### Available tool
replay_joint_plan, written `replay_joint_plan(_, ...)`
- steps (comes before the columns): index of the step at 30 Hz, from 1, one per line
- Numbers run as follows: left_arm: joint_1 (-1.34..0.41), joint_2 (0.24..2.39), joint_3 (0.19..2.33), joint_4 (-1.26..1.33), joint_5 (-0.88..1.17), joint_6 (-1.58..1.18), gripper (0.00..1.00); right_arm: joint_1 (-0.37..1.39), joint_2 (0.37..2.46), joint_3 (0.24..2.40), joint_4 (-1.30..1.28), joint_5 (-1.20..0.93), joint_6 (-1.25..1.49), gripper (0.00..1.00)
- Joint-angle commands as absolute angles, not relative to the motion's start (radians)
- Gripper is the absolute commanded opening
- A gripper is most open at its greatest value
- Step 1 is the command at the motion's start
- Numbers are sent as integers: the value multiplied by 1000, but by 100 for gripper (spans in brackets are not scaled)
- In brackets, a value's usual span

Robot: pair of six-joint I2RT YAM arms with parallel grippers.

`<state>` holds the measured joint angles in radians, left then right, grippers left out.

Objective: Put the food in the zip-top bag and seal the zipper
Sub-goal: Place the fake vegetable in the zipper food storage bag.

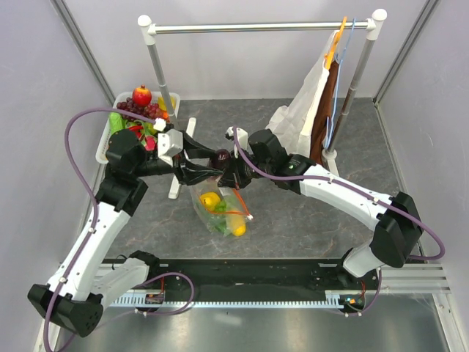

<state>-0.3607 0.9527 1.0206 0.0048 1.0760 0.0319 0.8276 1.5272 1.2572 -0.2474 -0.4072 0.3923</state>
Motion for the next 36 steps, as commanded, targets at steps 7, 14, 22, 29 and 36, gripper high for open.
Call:
replay_joint_plan(7,-385,923,1089,-441,1198,747,33,825,1517,1284,-216,-459,387,0)
replay_joint_plan(14,-390,1048,1164,-712,1209,1012,36,822,1522,1287,-216,-522,385,0)
replay_joint_plan(22,-405,1052,1147,-845,1034,1055,74,819,1517,1285,-216,-542,374,0)
replay_joint_plan(29,-390,937,1197,-829,898,705,100,819,1505,1267,-222,-543,341,0)
replay_joint_plan(36,168,952,1221,-758,1081,395,90,819,1503,1293,-256,-543,285,0)
